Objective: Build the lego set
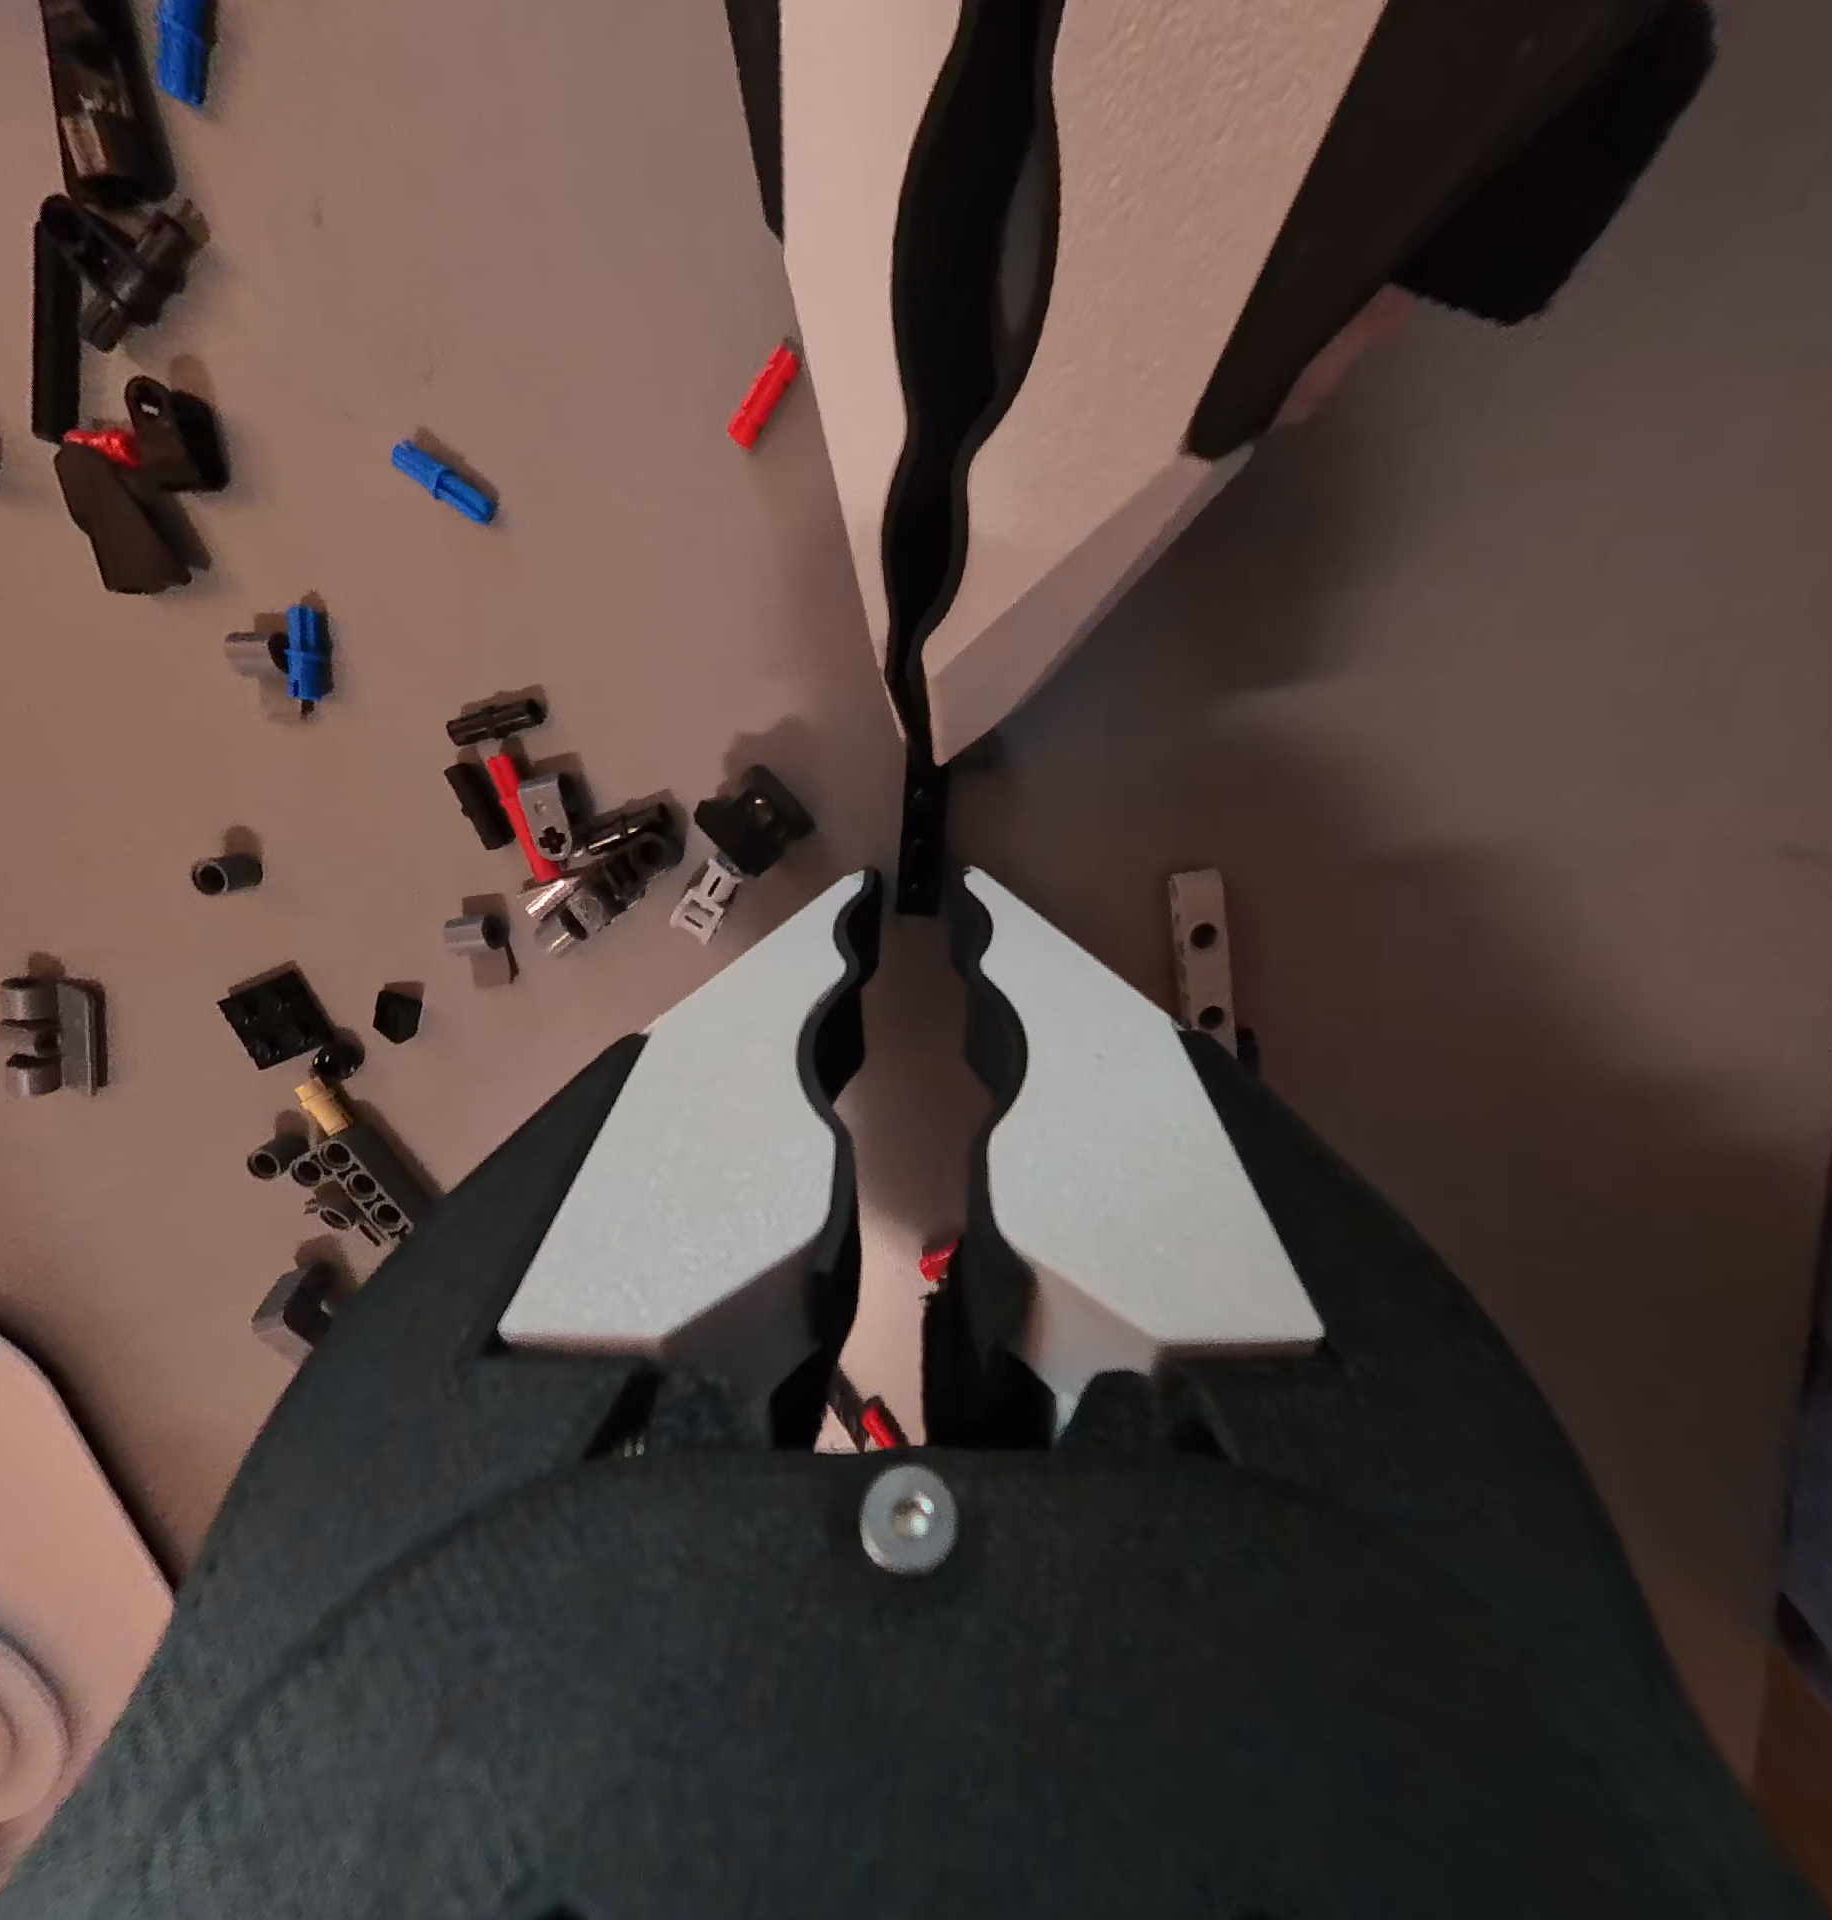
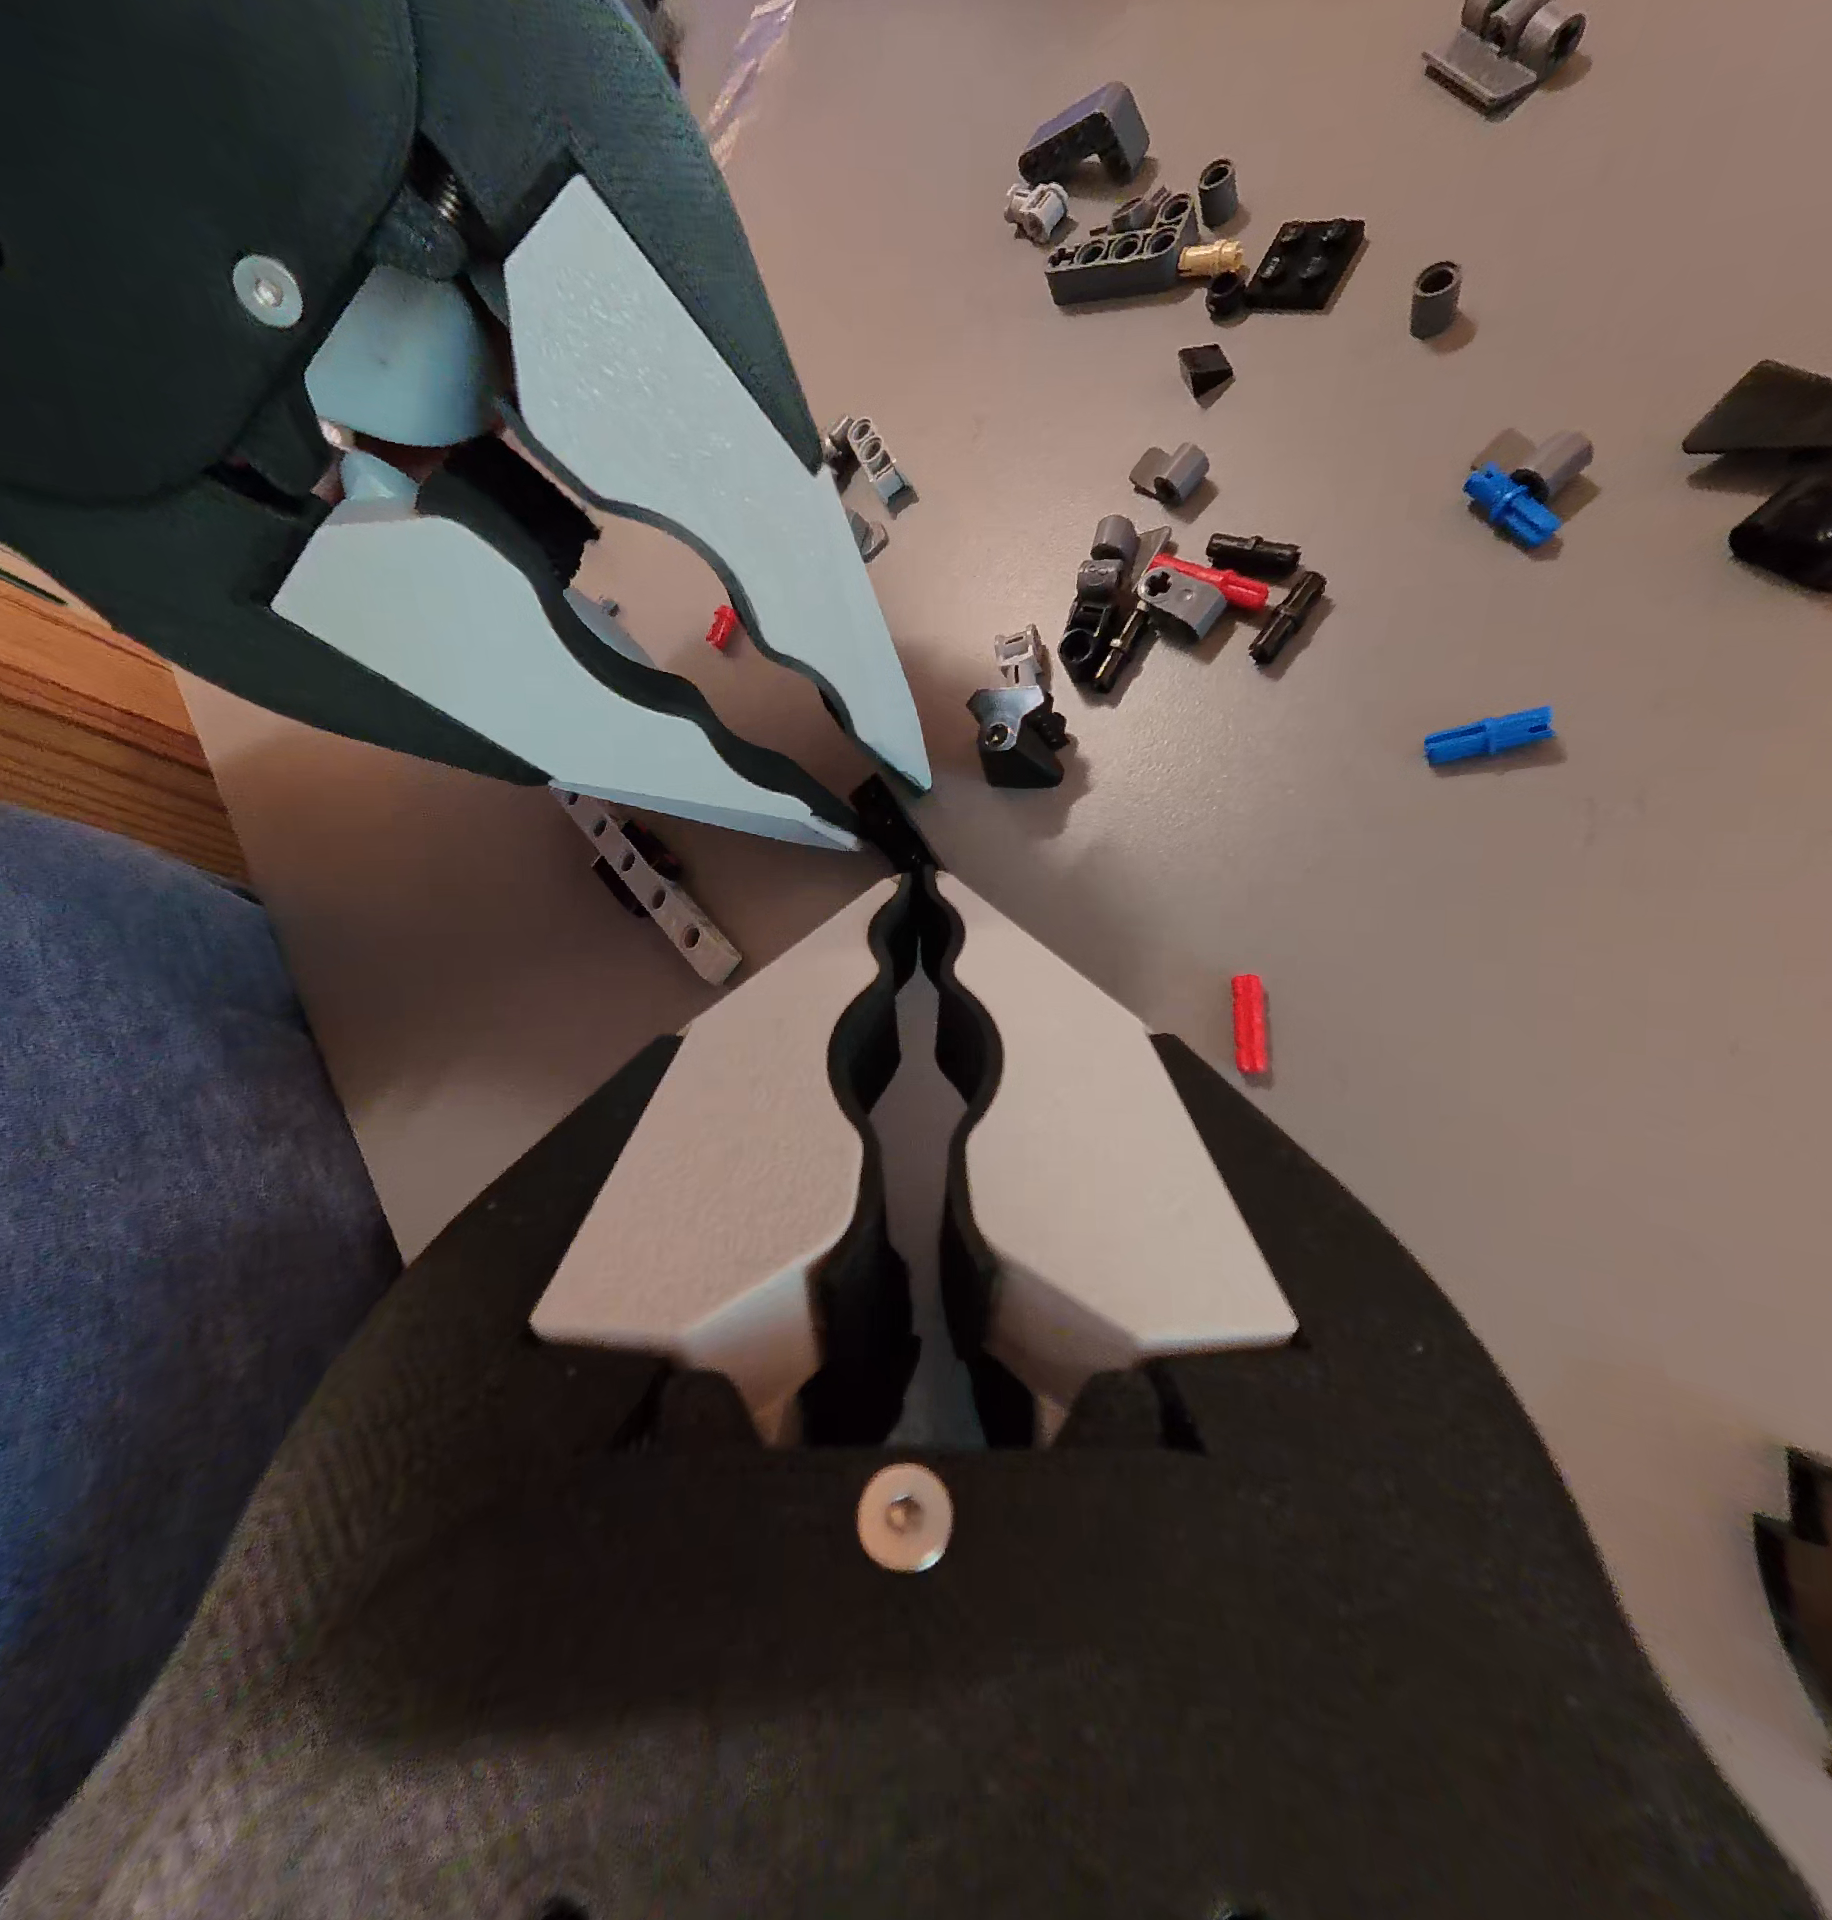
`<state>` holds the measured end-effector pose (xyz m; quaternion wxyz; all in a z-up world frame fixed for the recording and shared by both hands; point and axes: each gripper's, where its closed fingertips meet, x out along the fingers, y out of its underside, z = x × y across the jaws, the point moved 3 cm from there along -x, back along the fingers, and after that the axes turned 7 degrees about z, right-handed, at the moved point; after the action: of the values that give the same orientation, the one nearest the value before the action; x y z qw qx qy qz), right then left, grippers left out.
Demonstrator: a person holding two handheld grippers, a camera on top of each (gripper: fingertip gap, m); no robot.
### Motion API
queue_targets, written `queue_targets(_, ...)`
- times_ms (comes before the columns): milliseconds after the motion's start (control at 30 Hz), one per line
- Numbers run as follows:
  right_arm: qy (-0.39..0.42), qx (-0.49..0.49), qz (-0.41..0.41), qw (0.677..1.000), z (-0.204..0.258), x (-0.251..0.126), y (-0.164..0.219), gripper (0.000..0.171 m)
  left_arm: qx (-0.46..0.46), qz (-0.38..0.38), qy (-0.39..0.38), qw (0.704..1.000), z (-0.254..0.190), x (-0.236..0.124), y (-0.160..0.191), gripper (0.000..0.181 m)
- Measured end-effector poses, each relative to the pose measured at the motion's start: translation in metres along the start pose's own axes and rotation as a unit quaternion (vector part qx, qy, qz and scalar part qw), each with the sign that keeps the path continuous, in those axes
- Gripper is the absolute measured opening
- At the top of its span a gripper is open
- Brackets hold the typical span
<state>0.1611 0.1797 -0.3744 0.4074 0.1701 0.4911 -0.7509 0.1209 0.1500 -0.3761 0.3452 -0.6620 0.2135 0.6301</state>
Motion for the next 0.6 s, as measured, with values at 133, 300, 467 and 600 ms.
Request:
queue_targets(133, -0.006, 0.004, 0.001, 1.0, -0.0002, -0.0001, 0.0, 0.0, 0.011, 0.002, -0.002, 1.0, 0.0, 0.0, -0.0005, 0.007)
queue_targets(300, -0.015, 0.013, 0.001, 1.0, -0.0009, -0.0009, 0.0005, 0.0, 0.023, 0.003, -0.006, 1.0, -0.0016, -0.0003, -0.0016, 0.006)
queue_targets(467, -0.017, 0.015, 0.001, 1.0, -0.0012, -0.0012, 0.0008, 0.0, 0.021, -0.001, 0.003, 1.0, -0.0025, -0.0021, -0.0024, 0.006)
queue_targets(600, -0.02, 0.012, 0.003, 1.0, -0.0006, -0.0014, 0.0016, 0.0, 0.029, 0.002, -0.006, 1.0, -0.0035, -0.0022, -0.0026, 0.006)
